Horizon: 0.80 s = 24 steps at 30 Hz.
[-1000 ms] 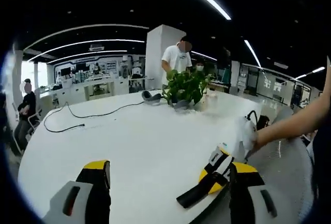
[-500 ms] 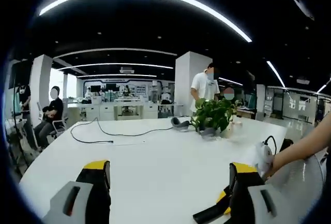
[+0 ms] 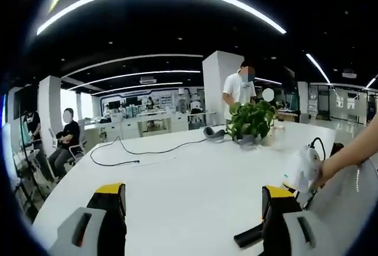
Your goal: Press the specified remote control buttons in sequence, fully releasing each button before pressing the next.
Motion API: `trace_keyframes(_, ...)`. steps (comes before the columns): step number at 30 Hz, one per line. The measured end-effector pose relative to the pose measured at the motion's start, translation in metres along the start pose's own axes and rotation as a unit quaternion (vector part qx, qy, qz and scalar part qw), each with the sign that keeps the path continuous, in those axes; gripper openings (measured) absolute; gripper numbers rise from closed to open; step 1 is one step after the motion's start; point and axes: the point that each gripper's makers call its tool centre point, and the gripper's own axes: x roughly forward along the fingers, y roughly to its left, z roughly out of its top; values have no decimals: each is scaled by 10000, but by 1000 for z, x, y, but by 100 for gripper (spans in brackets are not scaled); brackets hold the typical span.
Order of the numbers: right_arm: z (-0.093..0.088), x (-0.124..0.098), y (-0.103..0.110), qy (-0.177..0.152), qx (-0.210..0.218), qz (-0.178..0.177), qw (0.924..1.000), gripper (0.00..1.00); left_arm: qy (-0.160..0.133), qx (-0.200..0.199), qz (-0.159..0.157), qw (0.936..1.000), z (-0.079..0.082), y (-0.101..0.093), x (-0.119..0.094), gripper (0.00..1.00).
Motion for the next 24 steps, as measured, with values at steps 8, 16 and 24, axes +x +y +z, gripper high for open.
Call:
trace_keyframes(8, -3, -3, -29, 152, 45, -19, 9999, 21, -26, 39, -69, 10000, 0, -2, -1, 100)
trace_keyframes(16, 0, -1, -59, 286, -60, -11, 9996, 20, -22, 80, -89, 9999, 0, -3, -1, 100)
trace_keyframes(24, 6, 1, -85, 374, -141, 39, 9992, 20, -12, 19, -99, 9999, -1, -1, -1, 100)
